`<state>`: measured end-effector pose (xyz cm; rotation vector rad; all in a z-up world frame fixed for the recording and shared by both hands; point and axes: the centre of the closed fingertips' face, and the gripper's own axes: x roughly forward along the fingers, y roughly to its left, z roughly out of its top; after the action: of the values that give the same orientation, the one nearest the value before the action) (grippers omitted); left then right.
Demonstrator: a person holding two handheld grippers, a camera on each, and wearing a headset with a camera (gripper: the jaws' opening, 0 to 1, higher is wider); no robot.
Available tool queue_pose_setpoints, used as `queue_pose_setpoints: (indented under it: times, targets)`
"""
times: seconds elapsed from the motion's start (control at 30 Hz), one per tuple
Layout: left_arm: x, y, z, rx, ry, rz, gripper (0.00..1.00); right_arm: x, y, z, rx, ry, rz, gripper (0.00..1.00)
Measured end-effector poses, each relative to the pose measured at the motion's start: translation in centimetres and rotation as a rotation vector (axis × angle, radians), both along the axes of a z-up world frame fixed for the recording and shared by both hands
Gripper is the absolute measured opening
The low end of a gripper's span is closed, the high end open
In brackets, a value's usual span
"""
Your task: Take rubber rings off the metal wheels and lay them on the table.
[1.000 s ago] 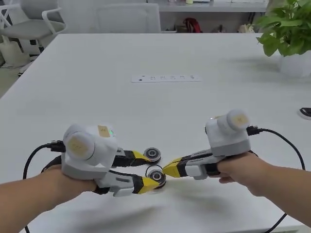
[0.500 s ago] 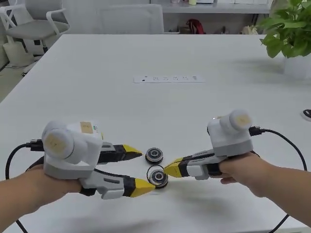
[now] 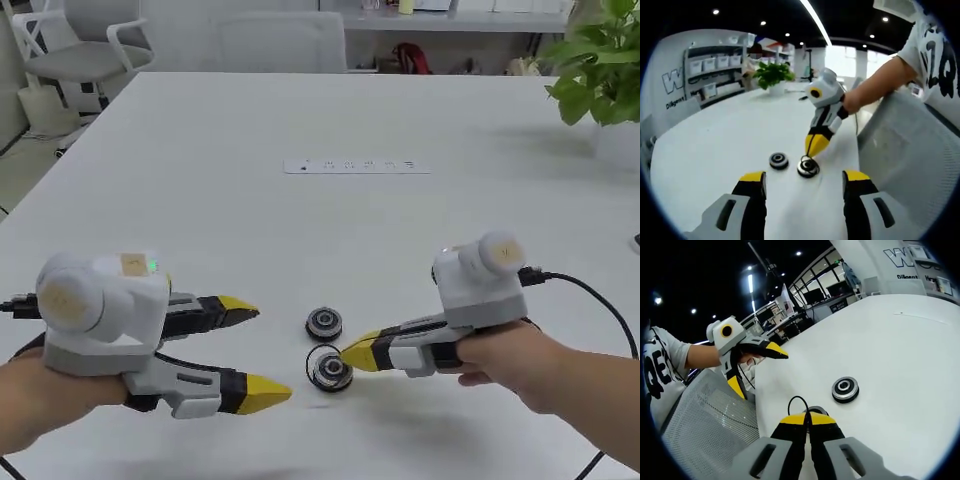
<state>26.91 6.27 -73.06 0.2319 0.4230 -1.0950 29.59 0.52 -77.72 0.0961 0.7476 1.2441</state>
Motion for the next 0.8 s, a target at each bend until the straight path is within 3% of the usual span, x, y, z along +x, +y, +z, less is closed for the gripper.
queue_pose_setpoints:
  times: [0.43, 0.8]
  targets:
    - [0.2, 1.9, 0.6, -0.012, 0.001, 0.046, 0.67, 0.0, 0.7, 0.9, 0.019, 0.002, 0.017, 0.00]
    - [0.0, 3.2, 0.6, 0.002, -0.006, 0.063, 0.68, 0.3, 3.1, 1.9, 0.049, -0.008, 0.032, 0.00]
